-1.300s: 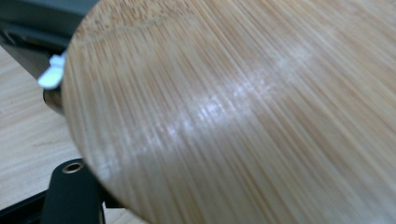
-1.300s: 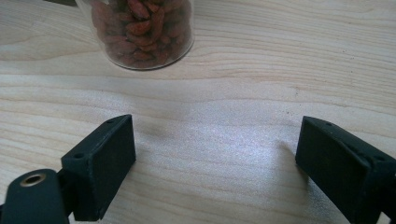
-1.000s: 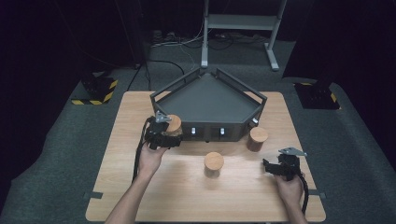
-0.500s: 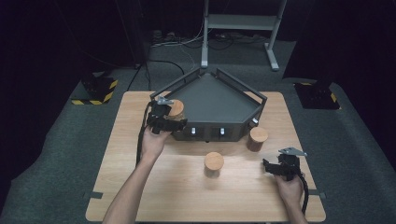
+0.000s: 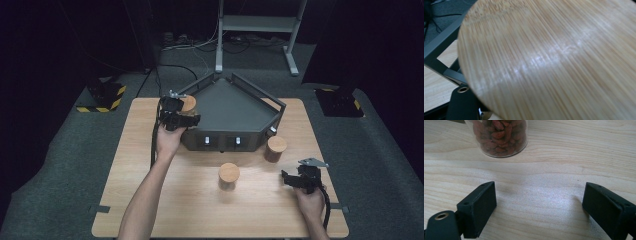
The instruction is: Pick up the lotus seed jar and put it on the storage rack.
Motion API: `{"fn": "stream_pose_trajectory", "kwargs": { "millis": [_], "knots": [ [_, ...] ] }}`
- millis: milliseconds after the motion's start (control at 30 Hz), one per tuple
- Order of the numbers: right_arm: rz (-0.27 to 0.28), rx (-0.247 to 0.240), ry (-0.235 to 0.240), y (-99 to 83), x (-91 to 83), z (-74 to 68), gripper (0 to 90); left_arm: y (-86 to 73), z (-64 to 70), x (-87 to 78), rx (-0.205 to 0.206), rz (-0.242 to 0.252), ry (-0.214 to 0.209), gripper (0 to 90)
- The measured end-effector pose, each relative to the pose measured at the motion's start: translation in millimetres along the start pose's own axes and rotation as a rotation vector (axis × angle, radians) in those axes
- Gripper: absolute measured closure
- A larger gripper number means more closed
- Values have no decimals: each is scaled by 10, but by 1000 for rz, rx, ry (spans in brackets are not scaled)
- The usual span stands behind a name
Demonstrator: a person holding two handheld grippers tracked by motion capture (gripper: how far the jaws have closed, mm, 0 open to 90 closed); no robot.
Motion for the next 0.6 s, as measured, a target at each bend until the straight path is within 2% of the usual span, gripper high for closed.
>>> {"fn": "stream_pose_trajectory", "kwargs": {
  "millis": [333, 600],
  "knots": [
    [0, 0, 0, 0, 0, 0, 119, 62, -43, 214, 19, -33, 67, 251],
    [0, 0, 0, 0, 0, 0, 119, 60, -125, 340, -28, -37, 93, 252]
  ]
}}
Point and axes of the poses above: each handheld gripper's, and its own axes: x roughly forward along the jaws, y roughly out of its top, z roughly to its right, the point moved 10 cm from there along x, roughly forward along the jaws, and after that the axes turned 3 degrees about y, right-handed, at the moved point
